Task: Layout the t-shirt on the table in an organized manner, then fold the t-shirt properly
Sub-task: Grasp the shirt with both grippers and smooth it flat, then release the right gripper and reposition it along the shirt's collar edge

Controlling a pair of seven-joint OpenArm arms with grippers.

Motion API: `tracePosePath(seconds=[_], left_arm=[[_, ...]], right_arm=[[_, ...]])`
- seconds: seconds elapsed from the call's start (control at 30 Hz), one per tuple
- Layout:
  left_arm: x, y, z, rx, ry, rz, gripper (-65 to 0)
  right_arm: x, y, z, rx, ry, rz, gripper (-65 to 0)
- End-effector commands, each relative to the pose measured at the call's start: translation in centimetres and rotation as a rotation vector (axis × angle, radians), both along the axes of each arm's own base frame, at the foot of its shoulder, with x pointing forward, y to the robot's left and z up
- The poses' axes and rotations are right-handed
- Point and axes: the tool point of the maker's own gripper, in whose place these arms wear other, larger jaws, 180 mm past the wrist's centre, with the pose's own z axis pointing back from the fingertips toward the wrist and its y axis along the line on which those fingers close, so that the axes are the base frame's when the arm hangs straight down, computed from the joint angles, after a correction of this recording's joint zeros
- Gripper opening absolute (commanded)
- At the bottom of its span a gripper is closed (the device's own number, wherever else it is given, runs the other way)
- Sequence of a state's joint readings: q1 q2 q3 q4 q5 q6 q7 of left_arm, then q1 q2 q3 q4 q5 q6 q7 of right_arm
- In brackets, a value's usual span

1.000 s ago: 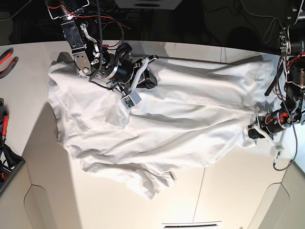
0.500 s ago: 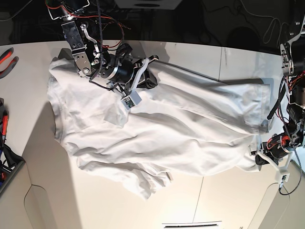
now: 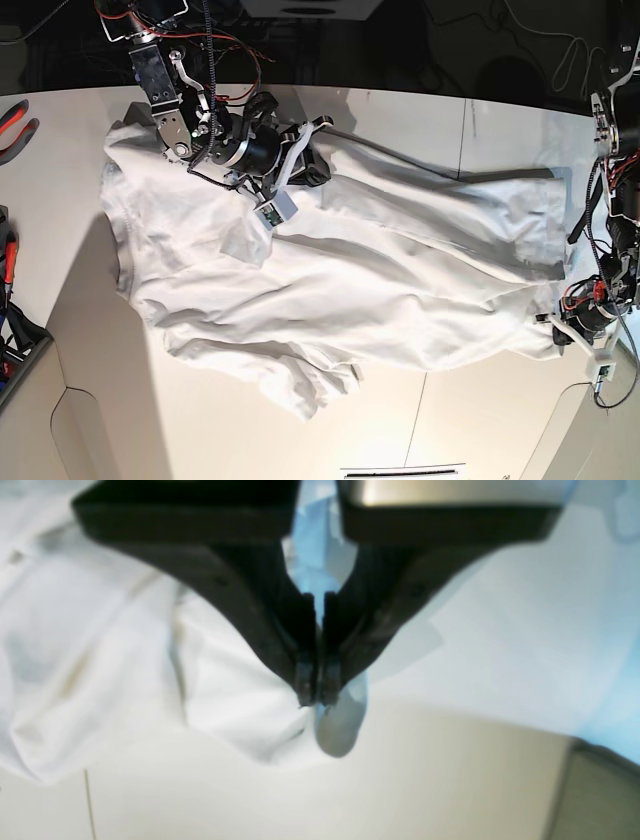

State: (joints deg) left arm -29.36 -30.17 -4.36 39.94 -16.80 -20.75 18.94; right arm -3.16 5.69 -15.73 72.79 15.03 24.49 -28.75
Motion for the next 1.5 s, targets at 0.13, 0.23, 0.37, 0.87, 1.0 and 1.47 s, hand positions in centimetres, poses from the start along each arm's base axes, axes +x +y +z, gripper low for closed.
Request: tracePosePath(seconds=[0.13, 0.23, 0.37, 0.87, 1.0, 1.47], left_arm=[[1.6, 4.6, 5.2, 0.089, -0.149, 0.124, -65.0], [1.6, 4.5, 5.1, 0.088, -0.149, 0.119, -61.6], [1.6, 4.1, 5.0, 0.119, -0.132, 0.076, -41.8], [-3.0, 2.2, -0.9, 0.008, 0.125, -0.050, -40.8], [-5.2, 2.1, -3.1, -0.003, 0.172, -0.048, -40.8], [-6.4, 3.6, -1.5, -0.139, 0.150, -0.032, -40.6]], right_arm=[[-1.9, -3.4, -2.5, -0.178, 0.087, 0.025, -65.0], [-1.9, -3.4, -2.5, -0.178, 0.087, 0.025, -65.0], [-1.9, -3.4, -2.5, -0.178, 0.087, 0.025, -65.0], [2.8, -1.1, 5.3, -0.113, -0.136, 0.044, -65.0], [4.8, 0.8, 11.2, -0.018, -0.278, 0.039, -65.0], [3.8, 10.5, 15.6, 0.217, -0.357, 0.114, -64.5]])
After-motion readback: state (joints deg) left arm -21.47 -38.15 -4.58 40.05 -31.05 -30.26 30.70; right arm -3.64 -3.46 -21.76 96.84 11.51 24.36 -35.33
